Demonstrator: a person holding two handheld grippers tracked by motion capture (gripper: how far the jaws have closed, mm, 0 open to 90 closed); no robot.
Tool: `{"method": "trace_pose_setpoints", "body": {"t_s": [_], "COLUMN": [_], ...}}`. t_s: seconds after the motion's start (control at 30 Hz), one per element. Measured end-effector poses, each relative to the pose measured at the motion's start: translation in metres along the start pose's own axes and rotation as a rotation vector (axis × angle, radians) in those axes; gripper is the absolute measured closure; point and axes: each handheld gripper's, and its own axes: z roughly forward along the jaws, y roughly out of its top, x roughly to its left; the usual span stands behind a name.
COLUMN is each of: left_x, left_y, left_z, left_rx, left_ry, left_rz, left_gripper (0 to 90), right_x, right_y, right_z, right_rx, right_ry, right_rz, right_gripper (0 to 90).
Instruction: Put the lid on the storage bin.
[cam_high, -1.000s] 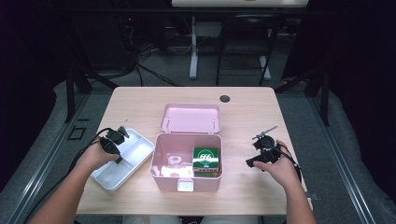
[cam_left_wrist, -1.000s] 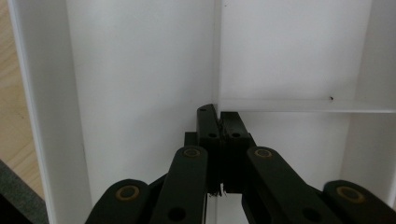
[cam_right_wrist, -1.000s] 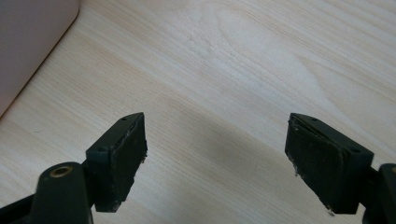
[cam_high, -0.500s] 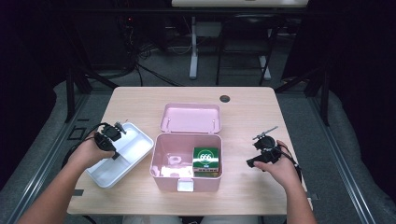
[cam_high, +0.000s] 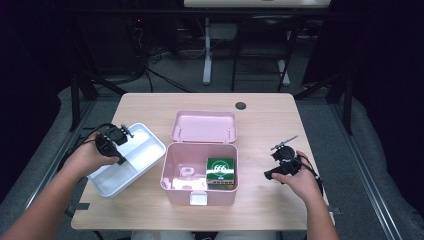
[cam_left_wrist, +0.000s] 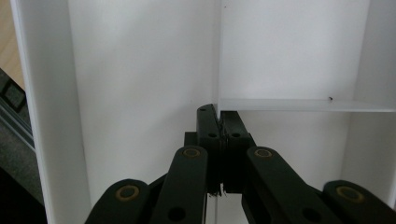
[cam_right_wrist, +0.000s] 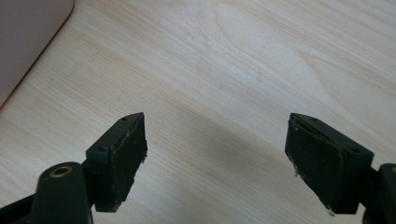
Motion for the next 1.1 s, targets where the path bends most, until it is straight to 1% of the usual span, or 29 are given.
{"method": "trace_pose_setpoints", "body": {"t_s": [0.07, 0.17, 0.3, 0.37, 0.47, 0.63, 0.67, 0.77, 0.87, 0.93, 1.07, 1.1], "left_x": [-0.001, -0.004, -0.006, -0.008, -0.009, -0.011, -0.012, -0.015, -0.019, -0.021, -0.032, -0.035], "left_y": [0.001, 0.004, 0.007, 0.008, 0.009, 0.012, 0.013, 0.017, 0.022, 0.024, 0.036, 0.039], "left_z": [-0.005, -0.013, -0.022, -0.026, -0.031, -0.039, -0.04, -0.043, -0.046, -0.047, -0.049, -0.049], "left_rx": [0.001, 0.003, 0.014, 0.02, 0.023, 0.0, -0.004, -0.006, -0.012, -0.013, -0.025, -0.02], "left_ry": [0.001, 0.015, 0.043, 0.054, 0.061, 0.022, 0.02, 0.024, 0.018, 0.019, 0.01, 0.008], "left_rz": [0.034, 0.078, 0.144, 0.166, 0.181, 0.19, 0.192, 0.208, 0.225, 0.23, 0.272, 0.284], "left_gripper": [89.1, 89.2, 89.3, 89.3, 89.3, 89.3, 89.3, 89.3, 89.3, 89.3, 89.3, 89.3], "right_x": [0.0, 0.0, 0.0, 0.0, 0.0, 0.0, 0.0, 0.0, 0.0, -0.001, 0.0, 0.0], "right_y": [0.0, -0.001, -0.001, -0.001, -0.001, -0.001, -0.001, -0.001, -0.001, -0.001, -0.001, -0.001], "right_z": [0.0, 0.001, 0.001, 0.001, 0.002, 0.004, 0.004, 0.004, 0.004, 0.004, 0.004, 0.004], "right_rx": [0.001, 0.004, 0.004, 0.002, 0.002, 0.008, 0.008, 0.009, 0.008, 0.008, 0.009, 0.009], "right_ry": [-0.001, 0.003, 0.003, 0.004, 0.005, 0.005, 0.005, 0.004, 0.003, 0.002, 0.001, 0.001], "right_rz": [0.001, 0.009, 0.008, 0.005, 0.004, 0.008, 0.009, 0.009, 0.009, 0.009, 0.011, 0.009], "right_gripper": [20.2, 20.2, 20.2, 20.2, 20.2, 20.2, 20.2, 20.2, 20.2, 20.2, 20.2, 20.2]}}
